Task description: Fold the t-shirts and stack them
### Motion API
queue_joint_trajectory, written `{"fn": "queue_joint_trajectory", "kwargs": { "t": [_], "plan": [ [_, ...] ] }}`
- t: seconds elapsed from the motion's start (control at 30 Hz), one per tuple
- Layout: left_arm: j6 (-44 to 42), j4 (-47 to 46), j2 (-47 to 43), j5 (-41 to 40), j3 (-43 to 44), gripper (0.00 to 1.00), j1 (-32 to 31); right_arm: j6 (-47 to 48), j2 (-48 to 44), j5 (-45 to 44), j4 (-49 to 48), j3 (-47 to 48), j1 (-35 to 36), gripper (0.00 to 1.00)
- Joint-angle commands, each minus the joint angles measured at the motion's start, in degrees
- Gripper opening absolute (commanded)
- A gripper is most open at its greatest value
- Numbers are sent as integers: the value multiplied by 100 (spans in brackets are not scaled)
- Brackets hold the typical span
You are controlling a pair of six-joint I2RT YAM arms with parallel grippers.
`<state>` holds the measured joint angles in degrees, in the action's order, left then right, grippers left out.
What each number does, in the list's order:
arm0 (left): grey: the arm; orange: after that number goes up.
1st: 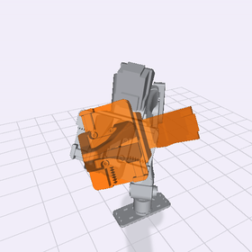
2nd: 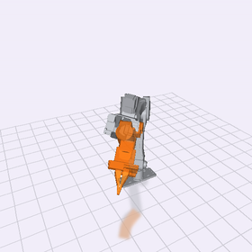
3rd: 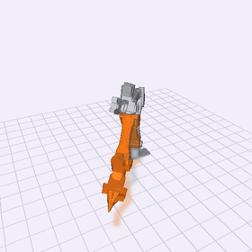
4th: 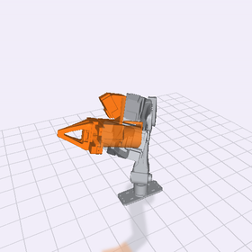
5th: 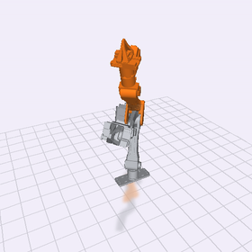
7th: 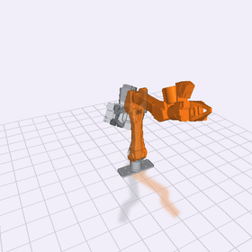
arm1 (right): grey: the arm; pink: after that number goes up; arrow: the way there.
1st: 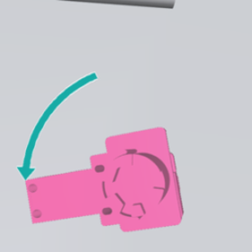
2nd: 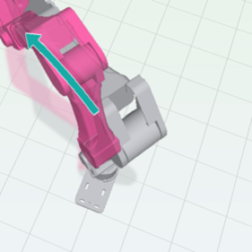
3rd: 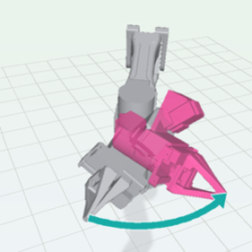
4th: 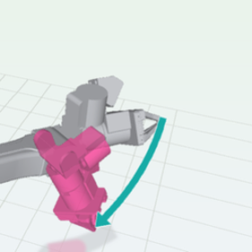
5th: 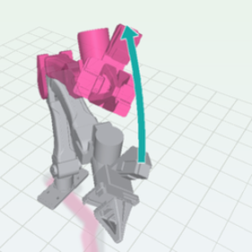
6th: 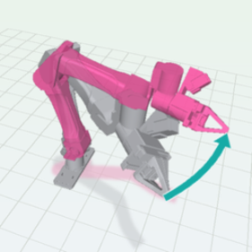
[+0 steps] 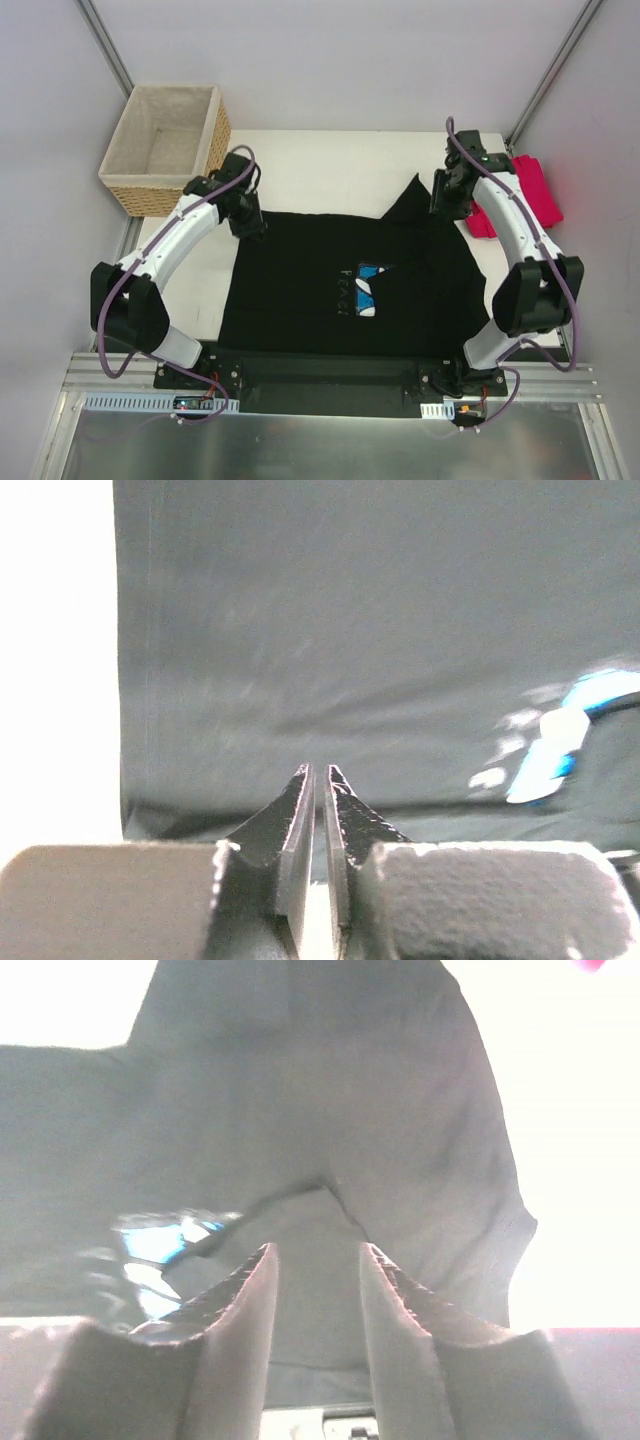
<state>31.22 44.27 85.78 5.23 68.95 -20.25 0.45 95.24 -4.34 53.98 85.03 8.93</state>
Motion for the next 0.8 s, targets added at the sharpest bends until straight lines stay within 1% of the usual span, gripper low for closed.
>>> {"fn": "queue_joint_trajectory", "kwargs": {
  "t": [0.0, 0.03, 0.07, 0.1, 0.17, 0.2, 0.23, 0.4, 0.53, 0.77],
  "plan": [
    [-397, 371, -334, -671, 935, 11, -14, -18, -402, 63, 63, 374, -118, 43],
    [-432, 372, -325, -708, 1032, 12, -14, -262, -279, 239, -35, 321, -189, 43],
    [-442, 372, -325, -743, 1042, 12, -14, -334, 35, 380, -115, 321, -277, 42],
    [-433, 319, -325, -769, 1033, 13, -14, -387, 230, 1051, -350, 312, -452, 41],
    [-433, 223, -360, -770, 893, 14, -14, -719, 616, 1556, -746, 172, -637, 41],
    [-381, 57, -473, -761, 814, 15, -14, -852, 732, 1950, -1166, 110, -690, 41],
    [-363, -23, -544, -709, 639, 16, -14, -958, 846, 2067, -1318, 110, -726, 41],
    [-248, -235, -878, -577, 234, 18, -14, -1283, 1820, 2287, -1478, 733, -770, 40],
    [-178, -261, -1001, -532, 5, 19, -14, -1460, 2261, 2385, -1442, 1225, -770, 40],
    [-143, -261, -1063, -532, 5, 19, -14, -1513, 2508, 2289, -1416, 1367, -744, 40]
  ]
}}
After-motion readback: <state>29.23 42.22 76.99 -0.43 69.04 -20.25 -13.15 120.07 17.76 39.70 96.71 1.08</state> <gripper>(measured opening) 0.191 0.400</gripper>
